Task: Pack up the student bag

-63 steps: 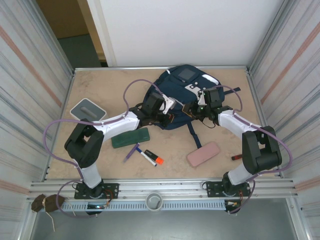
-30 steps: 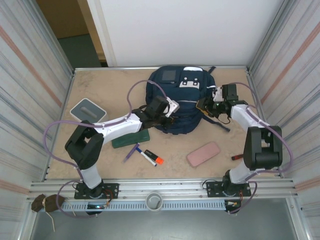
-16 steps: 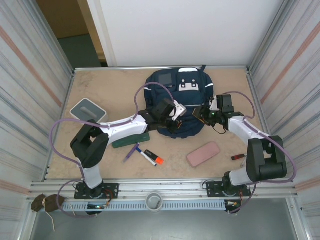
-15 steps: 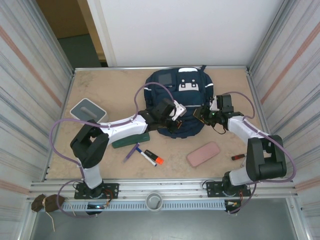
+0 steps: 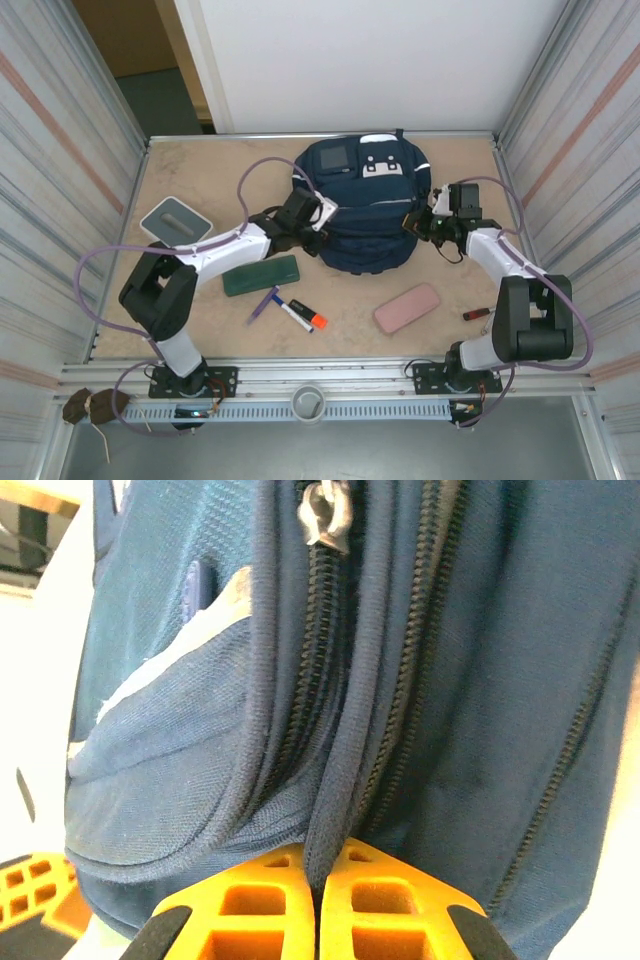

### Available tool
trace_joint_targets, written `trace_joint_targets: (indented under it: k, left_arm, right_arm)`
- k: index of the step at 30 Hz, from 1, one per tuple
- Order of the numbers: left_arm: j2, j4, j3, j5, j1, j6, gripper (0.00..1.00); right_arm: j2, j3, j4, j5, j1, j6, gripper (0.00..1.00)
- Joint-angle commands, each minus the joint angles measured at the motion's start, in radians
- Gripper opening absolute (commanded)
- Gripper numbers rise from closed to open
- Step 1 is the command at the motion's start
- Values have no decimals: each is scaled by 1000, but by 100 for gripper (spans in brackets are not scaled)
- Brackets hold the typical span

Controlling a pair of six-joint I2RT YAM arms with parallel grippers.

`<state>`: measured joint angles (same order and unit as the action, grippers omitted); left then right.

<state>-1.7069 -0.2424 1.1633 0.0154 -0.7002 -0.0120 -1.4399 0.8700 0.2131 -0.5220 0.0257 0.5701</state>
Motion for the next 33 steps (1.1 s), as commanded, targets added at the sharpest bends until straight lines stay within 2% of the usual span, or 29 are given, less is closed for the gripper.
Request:
trace_joint_targets:
  k: [1, 5, 8, 10, 12, 15, 20, 26, 31, 33]
  left_arm:
    - [52, -37, -10, 66, 27, -31, 0]
    - [49, -6, 10, -43, -21, -19, 0]
    - [29, 14, 51, -111, -67, 0, 0]
    - [16, 48, 74, -153, -90, 21, 0]
    - [1, 73, 91, -180, -105, 45, 0]
    - [-32, 82, 126, -198, -126, 61, 0]
    - [-61, 80, 148, -197, -146, 58, 0]
    - [-53, 87, 128, -190, -154, 59, 0]
    - [-44, 87, 103, -177, -156, 54, 0]
    - [-41, 76, 94, -165, -156, 44, 0]
  right_arm:
    - [-56, 85, 63, -31, -24, -86, 0]
    - [-110, 138, 44, -67, -10, -45, 1]
    - [-170, 219, 71, -69, 26, -41, 8]
    - [-203, 279, 120, -56, 36, -50, 17]
    - [-197, 291, 145, -34, 28, -53, 30]
    - [-118, 227, 150, 8, 20, -57, 47]
    - [14, 69, 81, -1, 45, -3, 63]
    - [10, 21, -11, 43, 128, 62, 67]
    - [-80, 56, -67, 68, 193, 87, 64]
    - [-105, 81, -59, 81, 199, 78, 58]
